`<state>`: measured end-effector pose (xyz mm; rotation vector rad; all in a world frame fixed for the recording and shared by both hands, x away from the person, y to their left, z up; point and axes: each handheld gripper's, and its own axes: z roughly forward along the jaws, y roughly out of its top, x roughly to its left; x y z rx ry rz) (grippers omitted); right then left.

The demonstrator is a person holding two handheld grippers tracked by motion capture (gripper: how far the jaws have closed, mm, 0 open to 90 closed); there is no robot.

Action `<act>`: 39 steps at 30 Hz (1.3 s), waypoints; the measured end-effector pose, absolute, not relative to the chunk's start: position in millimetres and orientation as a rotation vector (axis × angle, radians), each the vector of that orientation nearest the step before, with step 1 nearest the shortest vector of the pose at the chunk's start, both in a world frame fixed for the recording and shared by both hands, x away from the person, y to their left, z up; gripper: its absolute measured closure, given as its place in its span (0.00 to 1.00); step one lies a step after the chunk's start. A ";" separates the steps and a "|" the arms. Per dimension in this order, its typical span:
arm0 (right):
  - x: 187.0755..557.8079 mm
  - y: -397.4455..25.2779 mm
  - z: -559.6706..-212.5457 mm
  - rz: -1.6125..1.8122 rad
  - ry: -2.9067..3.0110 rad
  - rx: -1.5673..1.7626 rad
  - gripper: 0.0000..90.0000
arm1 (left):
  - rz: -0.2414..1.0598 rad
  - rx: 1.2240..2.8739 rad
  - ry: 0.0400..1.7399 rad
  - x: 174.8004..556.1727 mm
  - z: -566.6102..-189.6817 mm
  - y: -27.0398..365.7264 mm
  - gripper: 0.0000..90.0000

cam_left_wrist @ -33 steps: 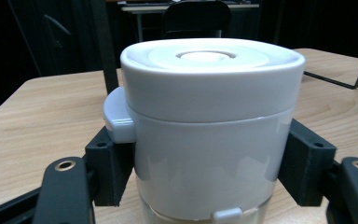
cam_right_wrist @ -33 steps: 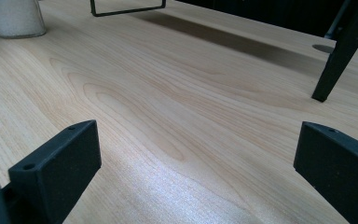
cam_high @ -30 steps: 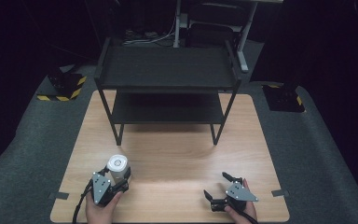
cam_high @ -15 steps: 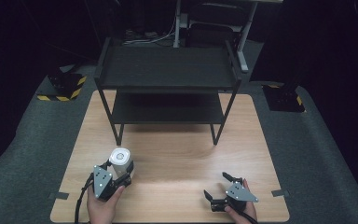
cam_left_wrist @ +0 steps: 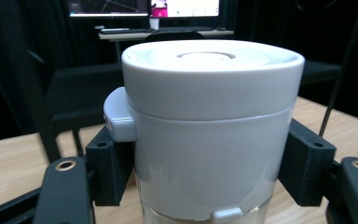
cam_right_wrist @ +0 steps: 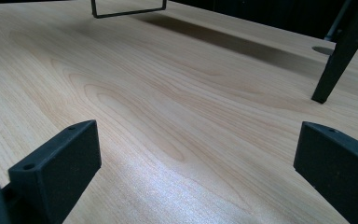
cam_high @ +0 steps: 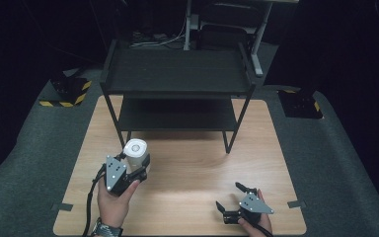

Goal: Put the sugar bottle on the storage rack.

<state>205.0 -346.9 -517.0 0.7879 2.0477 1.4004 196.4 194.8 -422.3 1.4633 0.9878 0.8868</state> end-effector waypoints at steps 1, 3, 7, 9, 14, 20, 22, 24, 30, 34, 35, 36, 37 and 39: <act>204.9 -346.9 -517.1 1.400 2.047 0.788 0.01 | 0.882 1.463 0.984 198.9 -418.4 193.0 0.33; 204.9 -347.1 -517.1 1.402 2.047 0.788 0.01 | 0.882 1.463 0.974 203.9 -411.1 189.4 0.33; 205.0 -347.2 -517.2 1.403 2.047 0.787 0.01 | 0.873 1.451 0.961 214.3 -398.1 182.5 0.33; 205.0 -347.5 -517.3 1.405 2.047 0.786 0.01 | 0.876 1.452 0.954 219.9 -391.5 178.1 0.33; 205.1 -348.0 -517.5 1.408 2.048 0.784 0.01 | 0.886 1.452 0.942 234.5 -379.0 166.9 0.33; 205.3 -349.0 -517.9 1.413 2.049 0.778 0.01 | 0.892 1.457 0.939 255.5 -371.2 155.1 0.33; 205.4 -349.3 -518.0 1.415 2.050 0.775 0.01 | 0.891 1.452 0.939 261.9 -370.2 152.7 0.33; 205.7 -349.5 -518.2 1.416 2.050 0.772 0.01 | 0.905 1.456 0.938 269.2 -368.2 148.7 0.33; 205.6 -350.1 -518.3 1.420 2.052 0.770 0.01 | 0.930 1.452 0.943 291.9 -364.5 140.8 0.33; 205.9 -350.8 -518.6 1.424 2.052 0.766 0.01 | 0.930 1.450 0.962 305.7 -364.8 134.9 0.33; 205.9 -350.9 -518.7 1.425 2.052 0.765 0.01 | 0.936 1.449 0.964 309.4 -365.9 132.5 0.33; 205.9 -351.0 -518.8 1.426 2.052 0.765 0.01 | 0.940 1.450 0.966 311.3 -366.4 130.9 0.33; 205.9 -351.0 -518.8 1.426 2.052 0.765 0.01 | 0.947 1.447 0.970 313.7 -367.4 128.7 0.33; 205.9 -351.3 -519.0 1.428 2.052 0.763 0.01 | 0.950 1.442 0.978 318.8 -369.1 125.6 0.33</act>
